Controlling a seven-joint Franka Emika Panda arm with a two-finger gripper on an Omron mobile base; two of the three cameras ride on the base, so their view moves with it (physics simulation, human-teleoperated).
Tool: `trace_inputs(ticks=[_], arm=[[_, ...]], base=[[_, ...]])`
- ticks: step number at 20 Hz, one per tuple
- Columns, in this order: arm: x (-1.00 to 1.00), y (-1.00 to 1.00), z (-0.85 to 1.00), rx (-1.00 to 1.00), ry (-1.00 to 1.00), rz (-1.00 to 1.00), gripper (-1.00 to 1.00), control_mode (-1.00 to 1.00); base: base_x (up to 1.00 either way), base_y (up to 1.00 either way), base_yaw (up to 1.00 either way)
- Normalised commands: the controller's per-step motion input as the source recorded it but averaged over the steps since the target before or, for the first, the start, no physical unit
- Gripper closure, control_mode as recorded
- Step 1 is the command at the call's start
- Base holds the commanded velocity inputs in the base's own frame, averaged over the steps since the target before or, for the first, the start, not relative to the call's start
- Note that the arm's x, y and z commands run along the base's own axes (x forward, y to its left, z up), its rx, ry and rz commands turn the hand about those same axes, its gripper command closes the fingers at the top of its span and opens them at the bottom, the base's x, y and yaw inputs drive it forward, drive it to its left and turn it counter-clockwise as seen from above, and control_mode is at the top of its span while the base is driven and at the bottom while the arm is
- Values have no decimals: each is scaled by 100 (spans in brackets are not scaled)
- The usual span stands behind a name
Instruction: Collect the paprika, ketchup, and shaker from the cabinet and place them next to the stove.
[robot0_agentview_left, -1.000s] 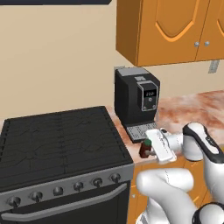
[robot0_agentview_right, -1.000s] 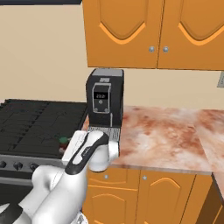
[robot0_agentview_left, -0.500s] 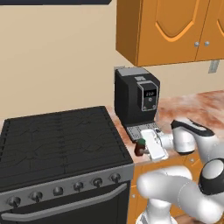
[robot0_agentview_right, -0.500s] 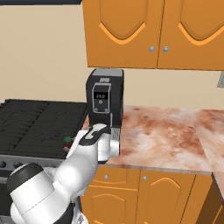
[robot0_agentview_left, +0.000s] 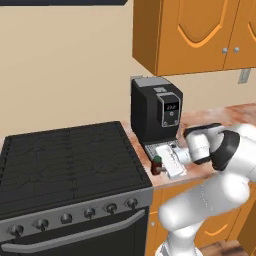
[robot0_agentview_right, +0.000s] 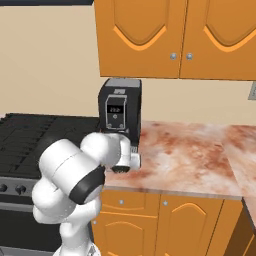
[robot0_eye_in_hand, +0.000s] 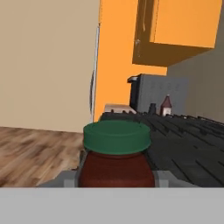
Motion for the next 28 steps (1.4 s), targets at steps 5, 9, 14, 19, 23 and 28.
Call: trace_inputs(ticks=[5, 9, 14, 19, 23, 28], arm=[[40, -10, -33, 0, 1, 7, 100, -100], [22, -5, -29, 0, 0, 4, 100, -100], [14, -4, -19, 0, 0, 2, 100, -100], [2, -1, -10, 0, 0, 0, 100, -100], [-33, 0, 0, -6, -1, 0, 100, -100], [-43, 0, 0, -14, -4, 0, 100, -100]], base=[[0, 0, 0], [0, 0, 0], [0, 0, 0], [0, 0, 0], [0, 0, 0], [0, 0, 0]])
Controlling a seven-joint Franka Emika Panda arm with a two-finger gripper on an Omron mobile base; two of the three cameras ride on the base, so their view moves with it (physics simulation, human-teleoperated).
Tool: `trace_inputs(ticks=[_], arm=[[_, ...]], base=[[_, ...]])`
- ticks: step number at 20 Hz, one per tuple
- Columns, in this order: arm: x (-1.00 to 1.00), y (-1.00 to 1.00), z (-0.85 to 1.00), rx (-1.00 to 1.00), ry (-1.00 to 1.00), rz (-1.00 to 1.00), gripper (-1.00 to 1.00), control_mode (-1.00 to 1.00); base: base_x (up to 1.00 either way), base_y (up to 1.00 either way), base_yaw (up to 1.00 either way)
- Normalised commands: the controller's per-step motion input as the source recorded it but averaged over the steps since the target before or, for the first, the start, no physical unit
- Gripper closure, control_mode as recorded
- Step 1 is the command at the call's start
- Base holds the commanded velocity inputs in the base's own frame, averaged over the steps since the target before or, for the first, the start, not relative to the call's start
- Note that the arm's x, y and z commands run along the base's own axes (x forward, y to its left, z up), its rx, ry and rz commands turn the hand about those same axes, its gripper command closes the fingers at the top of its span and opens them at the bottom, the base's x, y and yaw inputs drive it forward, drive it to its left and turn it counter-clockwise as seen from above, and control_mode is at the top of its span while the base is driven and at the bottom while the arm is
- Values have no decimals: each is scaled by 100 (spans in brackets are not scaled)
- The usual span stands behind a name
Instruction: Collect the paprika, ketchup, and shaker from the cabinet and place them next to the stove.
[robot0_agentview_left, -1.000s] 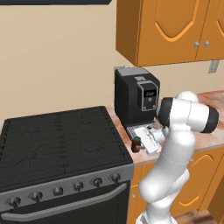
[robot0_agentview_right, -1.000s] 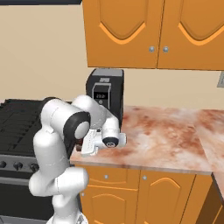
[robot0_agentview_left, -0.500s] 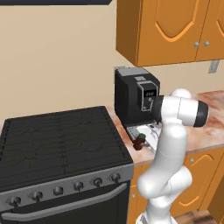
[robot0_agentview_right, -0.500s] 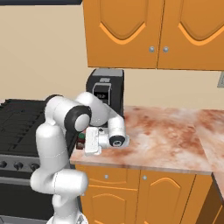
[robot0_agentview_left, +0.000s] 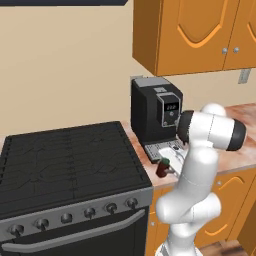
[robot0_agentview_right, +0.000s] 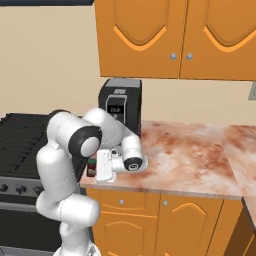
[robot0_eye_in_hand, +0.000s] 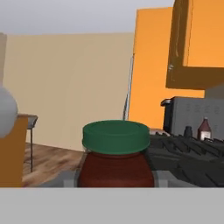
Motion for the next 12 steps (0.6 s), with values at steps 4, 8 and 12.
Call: trace_inputs(ticks=[4, 8, 12], arm=[[-24, 16, 0, -18, 0, -4, 100, -100], [1, 47, 0, -19, 0, -8, -100, -100], [13, 27, 0, -11, 0, -6, -100, -100]], base=[[0, 0, 0], [0, 0, 0], [0, 0, 0]])
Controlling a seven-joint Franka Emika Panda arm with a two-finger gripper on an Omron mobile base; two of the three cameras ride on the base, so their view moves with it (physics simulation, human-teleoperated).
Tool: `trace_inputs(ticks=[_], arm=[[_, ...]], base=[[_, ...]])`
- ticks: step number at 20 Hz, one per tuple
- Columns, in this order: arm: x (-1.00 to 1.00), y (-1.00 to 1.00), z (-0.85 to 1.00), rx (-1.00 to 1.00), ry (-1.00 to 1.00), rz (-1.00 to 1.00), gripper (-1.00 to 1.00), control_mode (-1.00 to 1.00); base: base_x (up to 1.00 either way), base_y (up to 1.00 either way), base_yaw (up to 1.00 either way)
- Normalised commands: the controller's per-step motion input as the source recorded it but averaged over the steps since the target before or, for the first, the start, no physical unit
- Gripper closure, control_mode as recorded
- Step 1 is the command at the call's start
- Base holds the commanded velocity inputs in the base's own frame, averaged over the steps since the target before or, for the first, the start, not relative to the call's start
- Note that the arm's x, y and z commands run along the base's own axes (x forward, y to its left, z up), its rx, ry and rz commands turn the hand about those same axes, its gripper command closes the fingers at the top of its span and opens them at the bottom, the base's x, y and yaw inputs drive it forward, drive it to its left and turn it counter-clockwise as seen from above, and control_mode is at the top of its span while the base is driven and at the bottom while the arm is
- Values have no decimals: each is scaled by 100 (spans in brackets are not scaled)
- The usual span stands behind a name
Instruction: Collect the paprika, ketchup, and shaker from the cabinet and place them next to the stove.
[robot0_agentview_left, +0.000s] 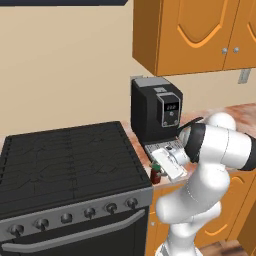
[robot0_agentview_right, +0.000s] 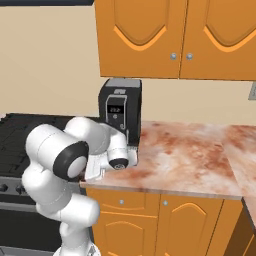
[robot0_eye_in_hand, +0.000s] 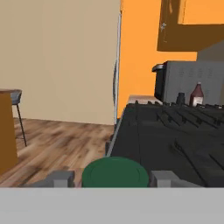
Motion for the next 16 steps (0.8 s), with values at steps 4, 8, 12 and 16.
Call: trace_inputs(ticks=[4, 8, 12, 16], arm=[[21, 0, 0, -2, 0, 0, -100, -100], [10, -6, 9, 0, -1, 0, -100, -100], [0, -21, 38, 0, -8, 0, -100, -100], [-13, -14, 54, -1, -10, 0, -100, -100]], base=[[0, 0, 0], [0, 0, 0], [0, 0, 0], [0, 0, 0]])
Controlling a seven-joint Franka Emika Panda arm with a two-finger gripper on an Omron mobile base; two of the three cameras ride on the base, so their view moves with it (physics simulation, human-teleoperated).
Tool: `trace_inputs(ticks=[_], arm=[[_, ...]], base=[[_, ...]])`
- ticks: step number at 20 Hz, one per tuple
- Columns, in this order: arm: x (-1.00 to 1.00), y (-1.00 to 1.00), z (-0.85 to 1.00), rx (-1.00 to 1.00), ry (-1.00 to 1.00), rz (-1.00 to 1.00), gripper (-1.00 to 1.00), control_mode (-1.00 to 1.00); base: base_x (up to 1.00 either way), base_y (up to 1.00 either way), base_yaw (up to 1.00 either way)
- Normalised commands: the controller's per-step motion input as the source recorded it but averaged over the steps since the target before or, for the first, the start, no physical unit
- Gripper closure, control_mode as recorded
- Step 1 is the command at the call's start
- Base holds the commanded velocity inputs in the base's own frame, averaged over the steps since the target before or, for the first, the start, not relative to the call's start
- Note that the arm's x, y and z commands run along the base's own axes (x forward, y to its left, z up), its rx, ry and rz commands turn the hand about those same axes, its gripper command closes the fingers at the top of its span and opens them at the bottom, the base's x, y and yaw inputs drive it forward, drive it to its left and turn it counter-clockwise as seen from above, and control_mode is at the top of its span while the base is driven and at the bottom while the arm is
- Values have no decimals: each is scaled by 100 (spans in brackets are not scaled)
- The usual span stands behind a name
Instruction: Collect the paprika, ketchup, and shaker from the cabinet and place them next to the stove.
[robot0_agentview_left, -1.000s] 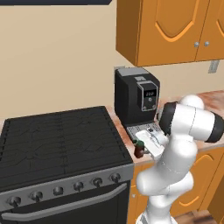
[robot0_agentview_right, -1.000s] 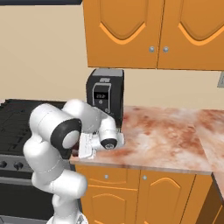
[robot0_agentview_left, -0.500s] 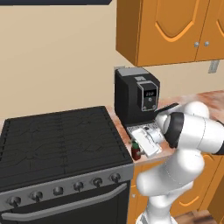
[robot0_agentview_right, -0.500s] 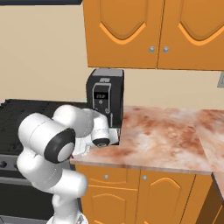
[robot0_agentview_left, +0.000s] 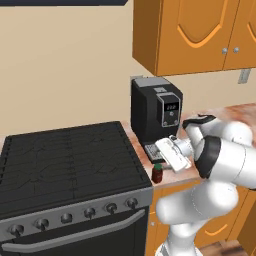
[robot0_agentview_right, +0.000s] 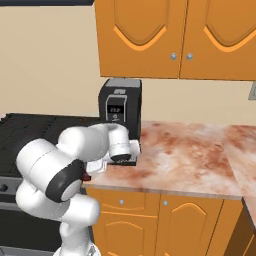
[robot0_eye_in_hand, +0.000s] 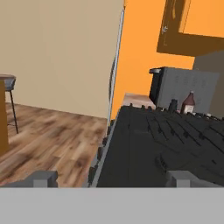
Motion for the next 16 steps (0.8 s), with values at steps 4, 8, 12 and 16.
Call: trace_inputs(ticks=[4, 8, 12, 16], arm=[[-40, -4, 64, -3, -11, 0, -100, -100], [-68, 0, 73, -5, -8, 0, -100, -100], [-84, 0, 80, -6, -5, 0, -100, -100], [-89, 0, 87, -7, -5, -2, -100, -100]], base=[[0, 0, 0], [0, 0, 0], [0, 0, 0], [0, 0, 0]])
